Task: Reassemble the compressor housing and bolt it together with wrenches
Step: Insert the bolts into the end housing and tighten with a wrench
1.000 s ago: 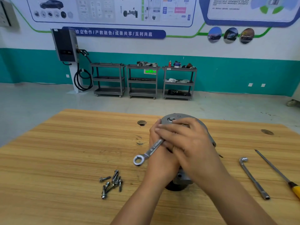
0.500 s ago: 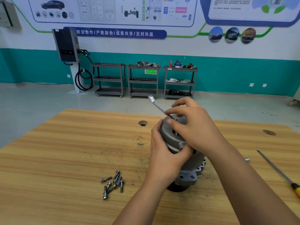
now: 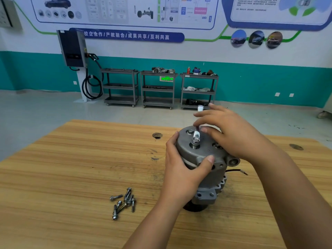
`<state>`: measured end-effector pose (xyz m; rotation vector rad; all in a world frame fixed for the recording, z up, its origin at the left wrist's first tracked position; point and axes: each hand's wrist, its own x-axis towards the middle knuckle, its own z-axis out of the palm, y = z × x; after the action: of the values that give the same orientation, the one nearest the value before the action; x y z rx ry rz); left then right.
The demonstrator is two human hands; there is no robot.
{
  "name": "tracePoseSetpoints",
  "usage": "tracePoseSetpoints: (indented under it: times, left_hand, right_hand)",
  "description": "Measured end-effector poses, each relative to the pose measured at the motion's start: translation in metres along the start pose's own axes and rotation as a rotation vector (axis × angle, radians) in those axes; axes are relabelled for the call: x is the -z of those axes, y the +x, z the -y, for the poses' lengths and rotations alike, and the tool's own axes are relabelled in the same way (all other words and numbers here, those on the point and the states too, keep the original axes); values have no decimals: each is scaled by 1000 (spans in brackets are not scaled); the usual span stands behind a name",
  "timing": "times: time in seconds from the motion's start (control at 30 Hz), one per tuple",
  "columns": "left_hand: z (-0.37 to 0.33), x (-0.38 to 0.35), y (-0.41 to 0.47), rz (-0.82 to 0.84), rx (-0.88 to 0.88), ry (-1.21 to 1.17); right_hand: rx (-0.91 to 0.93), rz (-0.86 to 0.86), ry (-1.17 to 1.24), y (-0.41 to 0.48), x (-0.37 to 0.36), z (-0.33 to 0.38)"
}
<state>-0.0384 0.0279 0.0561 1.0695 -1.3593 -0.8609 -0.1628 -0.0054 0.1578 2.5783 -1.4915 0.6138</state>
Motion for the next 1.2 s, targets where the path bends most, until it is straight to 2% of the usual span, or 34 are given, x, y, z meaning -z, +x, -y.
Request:
tracePoseSetpoints:
  times: [0.13,0.27,0.47,0.57,0.73,0.93,1.07,1.2]
  left_hand:
    - [0,-1,0,-3,9,19]
    - [-1,-3,1,-5,9,23]
    - [0,-1,0,1,9,4]
    - [-1,-1,0,-1,16,-4]
    - [-2,-1,0,-4,21,10]
    - [0,-1,1,-2,32,11]
    - [0,-1,1,-13,23,16]
    - [0,-2,2,1,0,42]
  right_hand:
    - [-76,47,-102,-5,13,-5]
    - [-67,116,-135,-6,26,-4]
    - [55,436,-52,-2,41,12]
    - [77,418,-43,1,38,14]
    - [64,445,215,1,36,3]
    - [189,376,387,4,27,-5]
    - [208,365,538,5,19,-12]
    - [205,314,566,10,10,-7]
